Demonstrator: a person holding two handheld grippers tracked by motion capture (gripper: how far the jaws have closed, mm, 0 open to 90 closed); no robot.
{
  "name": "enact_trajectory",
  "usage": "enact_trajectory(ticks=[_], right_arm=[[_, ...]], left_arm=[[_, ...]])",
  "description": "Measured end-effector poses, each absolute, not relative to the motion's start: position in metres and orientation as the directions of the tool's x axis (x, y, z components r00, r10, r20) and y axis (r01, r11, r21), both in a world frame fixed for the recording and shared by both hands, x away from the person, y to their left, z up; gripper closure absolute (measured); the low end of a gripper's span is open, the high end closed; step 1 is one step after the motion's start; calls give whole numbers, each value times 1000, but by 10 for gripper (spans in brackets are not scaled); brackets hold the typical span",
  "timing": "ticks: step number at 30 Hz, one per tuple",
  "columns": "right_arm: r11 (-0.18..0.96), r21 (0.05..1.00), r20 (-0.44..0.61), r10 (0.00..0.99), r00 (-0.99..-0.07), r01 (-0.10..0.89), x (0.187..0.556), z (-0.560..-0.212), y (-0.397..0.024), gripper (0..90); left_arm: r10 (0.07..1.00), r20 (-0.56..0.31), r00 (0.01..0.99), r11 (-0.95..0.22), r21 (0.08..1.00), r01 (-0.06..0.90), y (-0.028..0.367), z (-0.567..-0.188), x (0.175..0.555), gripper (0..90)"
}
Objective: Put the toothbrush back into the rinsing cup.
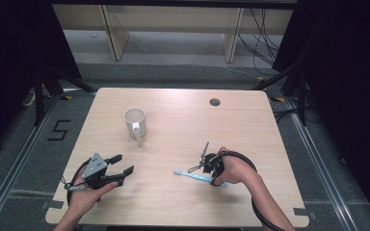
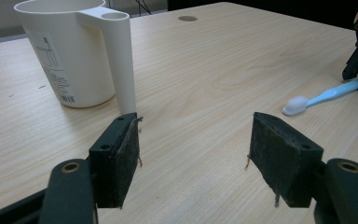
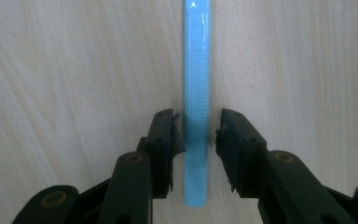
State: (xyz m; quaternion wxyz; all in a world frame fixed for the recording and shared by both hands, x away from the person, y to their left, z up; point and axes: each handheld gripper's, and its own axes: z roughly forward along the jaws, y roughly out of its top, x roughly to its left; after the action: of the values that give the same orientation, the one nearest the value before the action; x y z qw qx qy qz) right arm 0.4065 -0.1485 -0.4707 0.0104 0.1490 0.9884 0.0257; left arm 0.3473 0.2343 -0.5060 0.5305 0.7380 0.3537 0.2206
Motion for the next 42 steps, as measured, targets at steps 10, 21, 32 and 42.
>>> enact_trajectory(ticks=[10, 21, 32, 42], right_arm=[[963, 58, -12, 264, -964, 263, 409, -475, -144, 700], [961, 29, -21, 275, -961, 275, 409, -475, -140, 749], [963, 8, -18, 268, -963, 268, 409, -475, -136, 788], [963, 0, -4, 269, -963, 269, 410, -474, -136, 794]], left_arm=[[752, -55, 657, -179, 942, 284, 234, -507, 348, 324], [755, -49, 654, -187, 939, 287, 234, -506, 347, 324], [751, -56, 659, -178, 942, 283, 233, -508, 348, 325], [751, -50, 658, -191, 938, 289, 232, -508, 348, 325]])
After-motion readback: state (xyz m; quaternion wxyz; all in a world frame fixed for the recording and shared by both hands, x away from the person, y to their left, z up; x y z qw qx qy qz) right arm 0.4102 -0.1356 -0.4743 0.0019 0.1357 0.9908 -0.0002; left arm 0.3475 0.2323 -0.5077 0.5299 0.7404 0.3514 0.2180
